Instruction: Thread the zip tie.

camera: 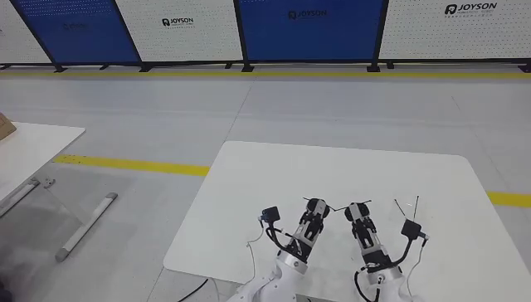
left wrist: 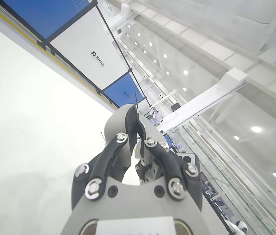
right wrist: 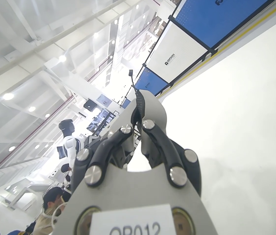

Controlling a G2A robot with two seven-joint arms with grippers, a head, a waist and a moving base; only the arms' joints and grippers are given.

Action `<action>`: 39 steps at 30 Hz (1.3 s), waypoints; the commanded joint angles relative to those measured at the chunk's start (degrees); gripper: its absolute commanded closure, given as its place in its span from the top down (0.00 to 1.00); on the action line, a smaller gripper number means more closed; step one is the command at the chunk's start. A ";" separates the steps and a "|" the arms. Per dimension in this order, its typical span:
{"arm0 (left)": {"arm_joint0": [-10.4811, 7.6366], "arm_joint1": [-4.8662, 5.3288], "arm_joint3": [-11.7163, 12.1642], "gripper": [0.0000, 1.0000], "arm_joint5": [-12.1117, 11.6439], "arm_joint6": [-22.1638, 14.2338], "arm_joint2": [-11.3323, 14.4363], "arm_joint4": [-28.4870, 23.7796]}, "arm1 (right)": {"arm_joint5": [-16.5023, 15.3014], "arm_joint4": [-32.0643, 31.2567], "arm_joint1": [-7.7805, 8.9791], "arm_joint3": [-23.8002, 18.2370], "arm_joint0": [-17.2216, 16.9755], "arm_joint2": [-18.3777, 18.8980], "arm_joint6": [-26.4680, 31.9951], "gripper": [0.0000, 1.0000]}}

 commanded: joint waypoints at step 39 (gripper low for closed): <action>0.33 -0.90 0.61 0.25 0.81 -2.88 0.48 2.74 | 0.00 -1.76 1.26 1.21 0.88 -0.98 -4.51 0.00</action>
